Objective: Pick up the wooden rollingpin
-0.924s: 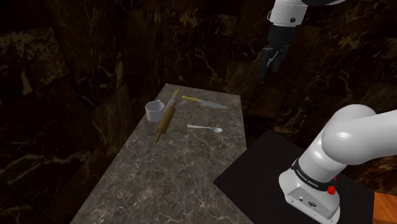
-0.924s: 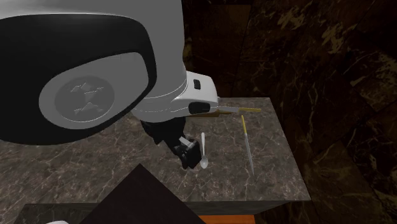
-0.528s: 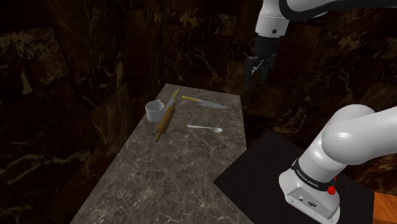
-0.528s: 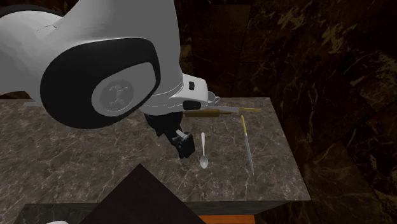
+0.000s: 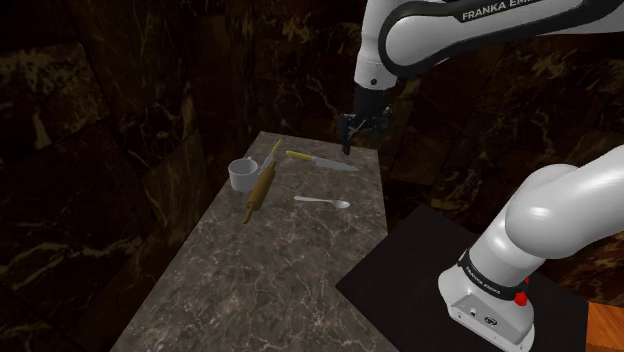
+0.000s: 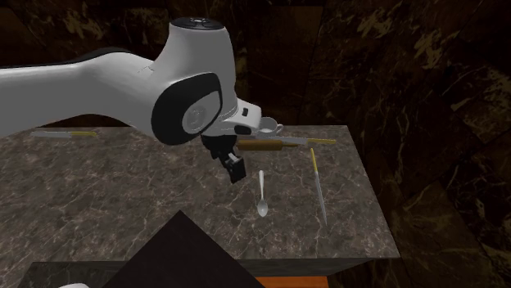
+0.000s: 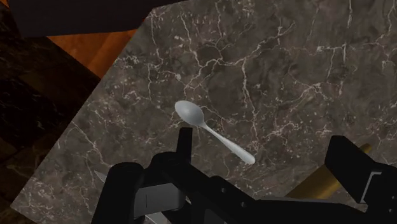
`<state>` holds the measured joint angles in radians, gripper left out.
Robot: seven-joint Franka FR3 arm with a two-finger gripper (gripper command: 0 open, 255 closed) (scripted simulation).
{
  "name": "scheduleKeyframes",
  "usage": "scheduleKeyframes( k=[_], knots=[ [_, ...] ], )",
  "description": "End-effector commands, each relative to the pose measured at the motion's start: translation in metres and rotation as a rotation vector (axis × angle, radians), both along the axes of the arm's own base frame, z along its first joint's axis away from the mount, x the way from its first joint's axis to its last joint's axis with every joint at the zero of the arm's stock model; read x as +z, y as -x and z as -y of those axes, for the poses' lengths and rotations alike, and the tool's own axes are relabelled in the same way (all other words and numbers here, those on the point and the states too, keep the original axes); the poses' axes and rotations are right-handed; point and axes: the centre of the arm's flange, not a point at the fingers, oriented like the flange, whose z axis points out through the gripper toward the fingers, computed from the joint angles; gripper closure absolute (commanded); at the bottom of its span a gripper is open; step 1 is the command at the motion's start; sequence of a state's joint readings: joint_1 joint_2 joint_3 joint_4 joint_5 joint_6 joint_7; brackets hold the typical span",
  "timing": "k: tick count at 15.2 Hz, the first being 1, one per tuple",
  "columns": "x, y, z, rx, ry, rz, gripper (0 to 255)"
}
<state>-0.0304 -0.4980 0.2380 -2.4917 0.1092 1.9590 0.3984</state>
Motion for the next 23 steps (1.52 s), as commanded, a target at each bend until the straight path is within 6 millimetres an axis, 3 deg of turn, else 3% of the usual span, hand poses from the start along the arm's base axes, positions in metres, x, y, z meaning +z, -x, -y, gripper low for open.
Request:
scheduleKeyframes(
  k=[1, 12, 23],
  knots=[
    [-0.015, -0.016, -0.012, -0.040, -0.002, 0.006, 0],
    [-0.104, -0.112, -0.068, -0.243, -0.008, 0.028, 0],
    [-0.190, -0.219, -0.104, -0.447, -0.013, 0.050, 0]
  ],
)
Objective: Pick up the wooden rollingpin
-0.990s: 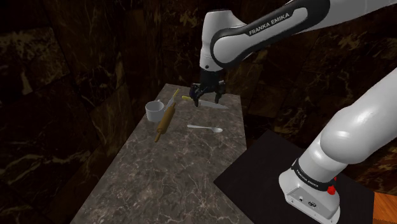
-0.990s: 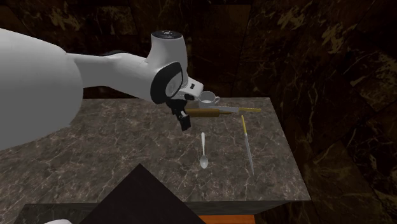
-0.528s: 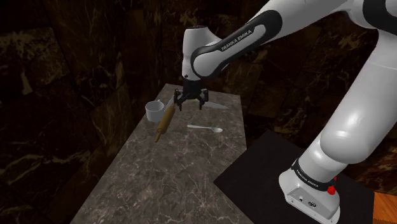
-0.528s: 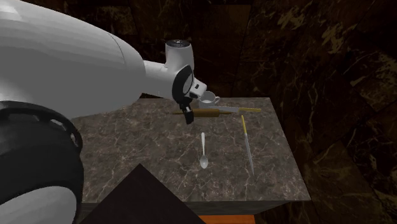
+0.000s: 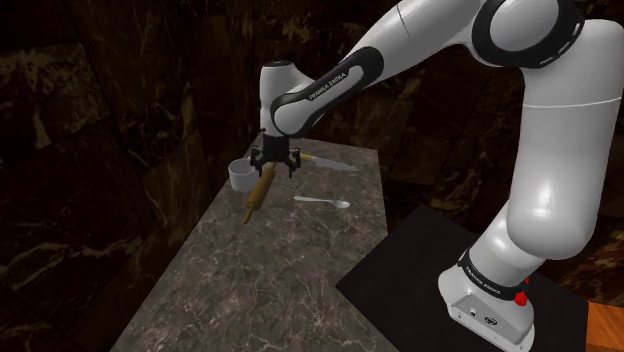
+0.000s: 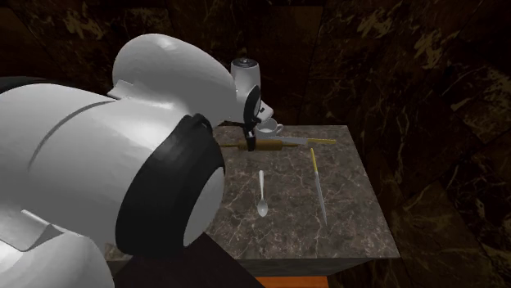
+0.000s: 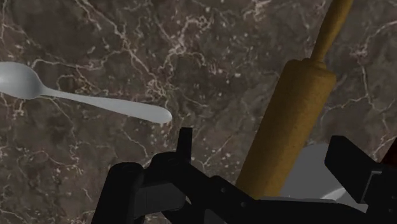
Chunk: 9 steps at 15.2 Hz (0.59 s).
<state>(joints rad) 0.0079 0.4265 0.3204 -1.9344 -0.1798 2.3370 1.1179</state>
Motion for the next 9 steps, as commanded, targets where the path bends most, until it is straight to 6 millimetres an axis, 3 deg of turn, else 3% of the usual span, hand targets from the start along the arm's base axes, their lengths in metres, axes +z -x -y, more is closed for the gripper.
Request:
scheduleKeyframes(
  k=[1, 5, 9],
  knots=[
    [-0.021, -0.019, -0.008, -0.039, 0.000, 0.004, 0],
    [-0.052, -0.060, -0.014, -0.113, -0.002, 0.012, 0],
    [-0.070, -0.064, -0.015, -0.120, -0.002, 0.013, 0]
  ],
)
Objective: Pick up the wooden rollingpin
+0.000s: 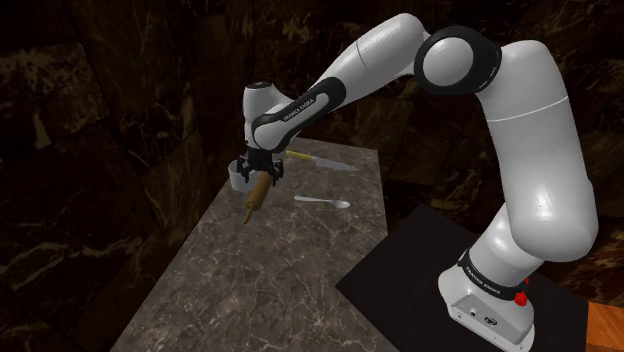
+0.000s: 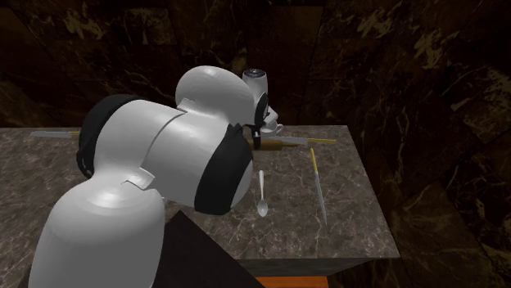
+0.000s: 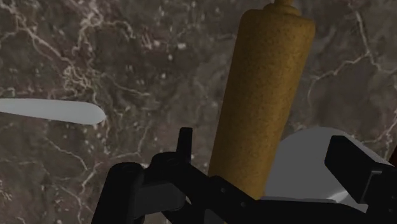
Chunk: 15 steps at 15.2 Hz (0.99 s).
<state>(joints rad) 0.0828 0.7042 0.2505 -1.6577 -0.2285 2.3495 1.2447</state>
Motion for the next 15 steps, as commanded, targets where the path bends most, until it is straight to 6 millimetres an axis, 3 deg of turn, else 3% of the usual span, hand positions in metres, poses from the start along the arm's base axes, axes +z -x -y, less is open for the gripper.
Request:
scheduleKeyframes(
  k=[1, 4, 6, 7, 15],
  knots=[
    [-0.010, -0.002, -0.001, -0.002, 0.000, 0.001, 0],
    [-0.029, -0.002, -0.001, -0.002, 0.000, 0.001, 0],
    [-0.029, -0.002, -0.001, -0.002, 0.000, 0.001, 0],
    [-0.029, -0.001, -0.002, -0.002, 0.000, 0.001, 255],
    [-0.033, 0.001, -0.004, -0.002, 0.000, 0.001, 255]
  ],
)
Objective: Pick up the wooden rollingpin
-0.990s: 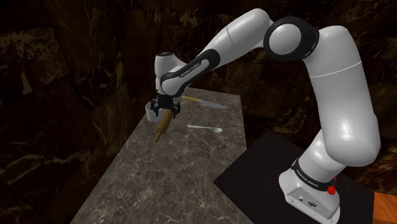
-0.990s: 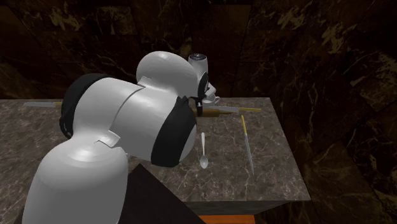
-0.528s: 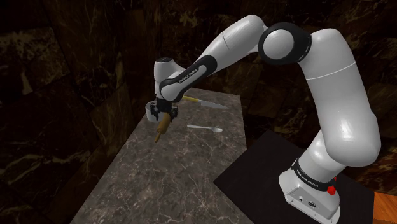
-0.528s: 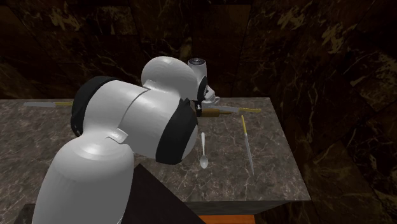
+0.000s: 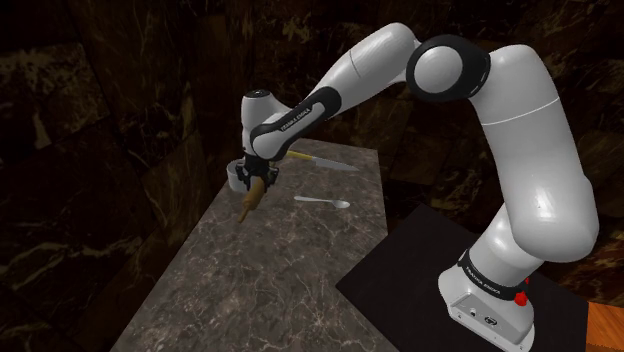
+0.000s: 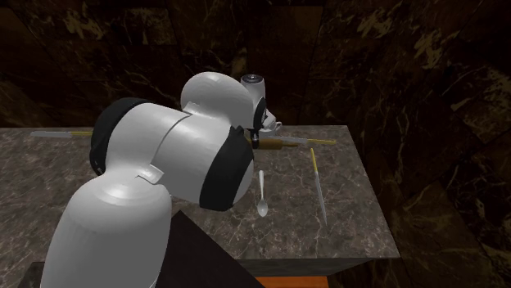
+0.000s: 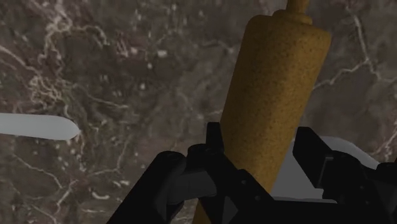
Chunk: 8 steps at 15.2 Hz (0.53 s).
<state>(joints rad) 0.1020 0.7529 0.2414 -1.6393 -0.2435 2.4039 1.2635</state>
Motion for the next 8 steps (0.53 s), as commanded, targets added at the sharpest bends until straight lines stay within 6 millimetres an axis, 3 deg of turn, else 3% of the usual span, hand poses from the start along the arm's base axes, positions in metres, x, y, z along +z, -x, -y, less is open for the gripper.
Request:
scheduleKeyframes(
  k=[1, 8],
  knots=[
    [-0.008, 0.001, 0.008, -0.003, 0.009, -0.022, 255],
    [0.029, 0.001, 0.008, -0.003, 0.009, -0.022, 255]
  ],
)
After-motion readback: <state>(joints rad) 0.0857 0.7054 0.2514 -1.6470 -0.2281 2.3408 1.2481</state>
